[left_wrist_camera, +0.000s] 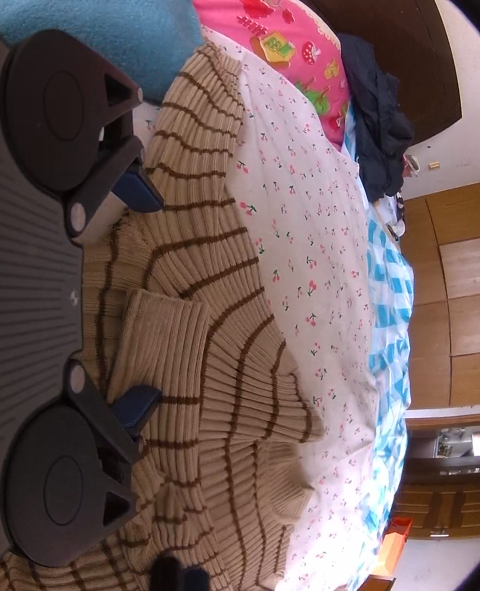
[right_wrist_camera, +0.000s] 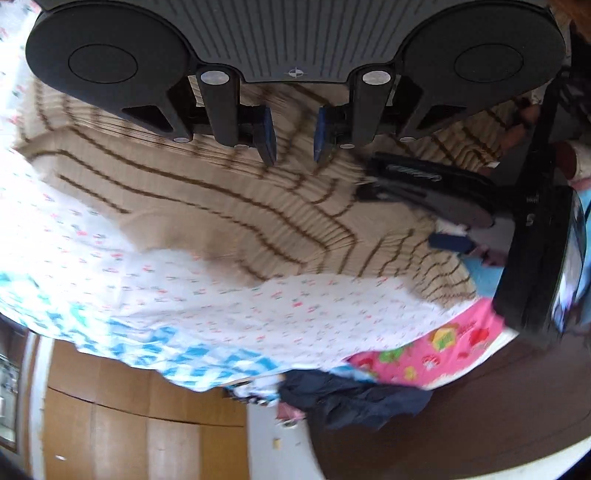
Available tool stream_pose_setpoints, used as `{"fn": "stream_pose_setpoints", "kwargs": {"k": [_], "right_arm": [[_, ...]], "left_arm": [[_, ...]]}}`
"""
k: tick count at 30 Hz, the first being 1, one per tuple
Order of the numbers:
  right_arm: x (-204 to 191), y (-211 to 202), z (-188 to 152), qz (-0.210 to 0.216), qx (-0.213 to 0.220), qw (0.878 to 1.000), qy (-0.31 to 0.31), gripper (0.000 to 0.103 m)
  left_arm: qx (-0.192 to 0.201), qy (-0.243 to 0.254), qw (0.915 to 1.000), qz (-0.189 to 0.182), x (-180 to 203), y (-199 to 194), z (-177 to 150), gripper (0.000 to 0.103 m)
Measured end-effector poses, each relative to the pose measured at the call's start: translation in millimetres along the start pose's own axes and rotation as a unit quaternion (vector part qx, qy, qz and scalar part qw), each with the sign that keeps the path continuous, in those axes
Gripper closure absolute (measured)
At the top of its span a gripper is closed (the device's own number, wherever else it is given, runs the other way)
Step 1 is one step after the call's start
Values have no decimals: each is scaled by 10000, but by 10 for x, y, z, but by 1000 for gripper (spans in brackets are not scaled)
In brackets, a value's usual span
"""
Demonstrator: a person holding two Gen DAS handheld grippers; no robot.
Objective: Fold small clothes
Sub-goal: 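Grasp the other sleeve cuff with the left tool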
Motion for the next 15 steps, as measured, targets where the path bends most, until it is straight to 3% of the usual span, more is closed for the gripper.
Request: {"fn": "stream_pose_setpoints", "kwargs": {"k": [3,5,8,15], "right_arm": [[416,62,-27,-770,-63,9950,628,80],[589,186,-101,-1086,-417,9889,923,80],[443,109,-78,-1042,-245,9920,664,78],[-246,129,192,-181,-38,9997,154,78]], "left_arm": [[-34,-98,9999,23,-29,-27,-24,0],[-76,-211,9997,-2,-73,-83,-49,0],[40,-418,9991,18,-196,-280,-75,0],[349,-936,9934,557,-786,-696,-200,0]]}}
Point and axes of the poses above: each gripper's, at about its wrist camera, not at the fingertips, and y roughly the way its jaws point, x to its right, z to its top, the point moved 2 cm from there along y, roughly the way its jaws point, and after that the axes turned 11 degrees about y, right-handed, at the moved point
